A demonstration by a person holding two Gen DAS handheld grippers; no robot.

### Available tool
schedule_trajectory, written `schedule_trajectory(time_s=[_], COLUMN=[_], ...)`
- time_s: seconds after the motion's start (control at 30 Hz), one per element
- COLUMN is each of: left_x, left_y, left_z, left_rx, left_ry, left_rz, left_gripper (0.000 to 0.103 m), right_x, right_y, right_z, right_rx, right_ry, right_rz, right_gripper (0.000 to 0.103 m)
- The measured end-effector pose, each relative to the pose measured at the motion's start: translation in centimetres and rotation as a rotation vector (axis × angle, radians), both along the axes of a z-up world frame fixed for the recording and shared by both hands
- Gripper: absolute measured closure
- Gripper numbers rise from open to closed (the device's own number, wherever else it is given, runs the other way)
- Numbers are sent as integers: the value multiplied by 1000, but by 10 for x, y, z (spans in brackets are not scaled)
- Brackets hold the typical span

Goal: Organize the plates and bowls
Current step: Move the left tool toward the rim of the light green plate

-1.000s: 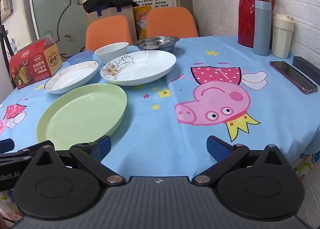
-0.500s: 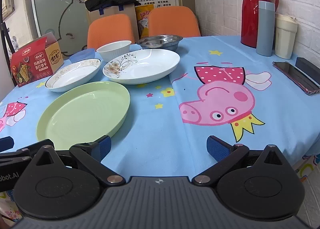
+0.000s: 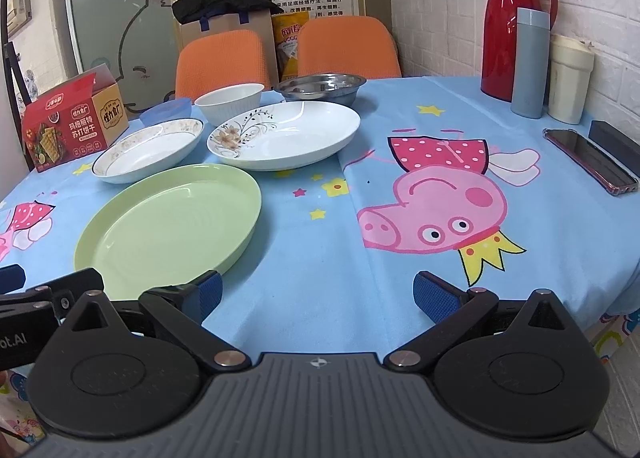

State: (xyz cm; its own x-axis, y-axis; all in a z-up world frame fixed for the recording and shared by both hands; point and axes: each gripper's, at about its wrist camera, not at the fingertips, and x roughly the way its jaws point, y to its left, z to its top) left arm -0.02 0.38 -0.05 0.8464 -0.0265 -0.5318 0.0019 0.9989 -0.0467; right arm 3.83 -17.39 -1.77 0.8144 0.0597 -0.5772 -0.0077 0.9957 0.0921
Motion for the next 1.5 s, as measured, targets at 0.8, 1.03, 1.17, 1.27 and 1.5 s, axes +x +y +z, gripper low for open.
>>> schedule_trajectory(time_s=[0.8, 1.03, 1.17, 1.27, 1.5], left_x=[-12, -13, -10, -1, 28], left_y=[3, 15, 20, 26, 36], left_z=[7, 14, 16, 16, 6], left_rx=[-6, -21, -9, -24, -91], left_ry=[-28, -42, -32, -7, 73], left_rz=[10, 63, 84, 85, 73], left_gripper=[5, 5, 5, 5, 5], right_x=[-6, -5, -7, -4, 16], right_y=[6, 14, 14, 11, 8], right_z=[12, 16, 16, 14, -1], right_rx=[-6, -13, 2, 21, 55], right_ry=[-39, -50, -57, -48, -9], right_rz=[19, 55, 85, 94, 127], right_gripper=[0, 0, 0, 0, 0])
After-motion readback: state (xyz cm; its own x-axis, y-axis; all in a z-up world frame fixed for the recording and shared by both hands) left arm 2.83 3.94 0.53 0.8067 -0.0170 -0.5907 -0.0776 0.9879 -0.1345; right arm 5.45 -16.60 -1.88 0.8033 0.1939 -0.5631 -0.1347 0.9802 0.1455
